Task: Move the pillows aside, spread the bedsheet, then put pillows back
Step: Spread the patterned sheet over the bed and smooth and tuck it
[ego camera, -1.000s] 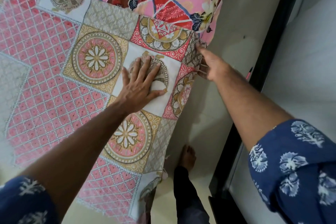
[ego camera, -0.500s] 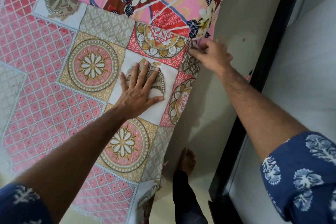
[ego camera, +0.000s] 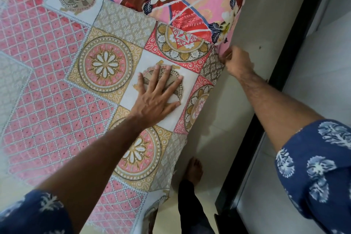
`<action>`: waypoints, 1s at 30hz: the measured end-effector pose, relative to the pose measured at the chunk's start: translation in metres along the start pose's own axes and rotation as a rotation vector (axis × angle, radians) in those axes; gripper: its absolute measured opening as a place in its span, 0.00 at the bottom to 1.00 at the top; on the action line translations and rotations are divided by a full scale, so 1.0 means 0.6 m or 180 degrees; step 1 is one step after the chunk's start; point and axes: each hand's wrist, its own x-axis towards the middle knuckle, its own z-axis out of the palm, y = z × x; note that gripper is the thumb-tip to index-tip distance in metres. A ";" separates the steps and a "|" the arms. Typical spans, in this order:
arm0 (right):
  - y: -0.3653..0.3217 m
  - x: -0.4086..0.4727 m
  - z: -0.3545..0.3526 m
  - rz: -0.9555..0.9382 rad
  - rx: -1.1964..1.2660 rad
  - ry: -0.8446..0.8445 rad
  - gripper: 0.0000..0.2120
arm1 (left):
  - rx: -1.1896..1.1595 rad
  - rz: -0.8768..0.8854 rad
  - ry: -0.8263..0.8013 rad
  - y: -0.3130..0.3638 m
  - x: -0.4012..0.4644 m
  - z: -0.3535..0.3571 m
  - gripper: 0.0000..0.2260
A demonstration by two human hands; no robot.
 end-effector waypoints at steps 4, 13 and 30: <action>-0.040 -0.038 -0.024 -0.0695 -0.0555 0.1160 0.15 | -0.0110 0.0633 0.0013 -0.002 -0.002 -0.003 0.29; -0.163 -0.216 0.162 -0.3389 -0.1856 0.0070 0.27 | -0.0720 -0.1470 0.0367 -0.152 -0.157 -0.001 0.28; -0.159 -0.281 0.185 -0.2684 -0.1361 0.0440 0.33 | -0.0250 0.0020 -0.0034 -0.091 -0.382 0.075 0.31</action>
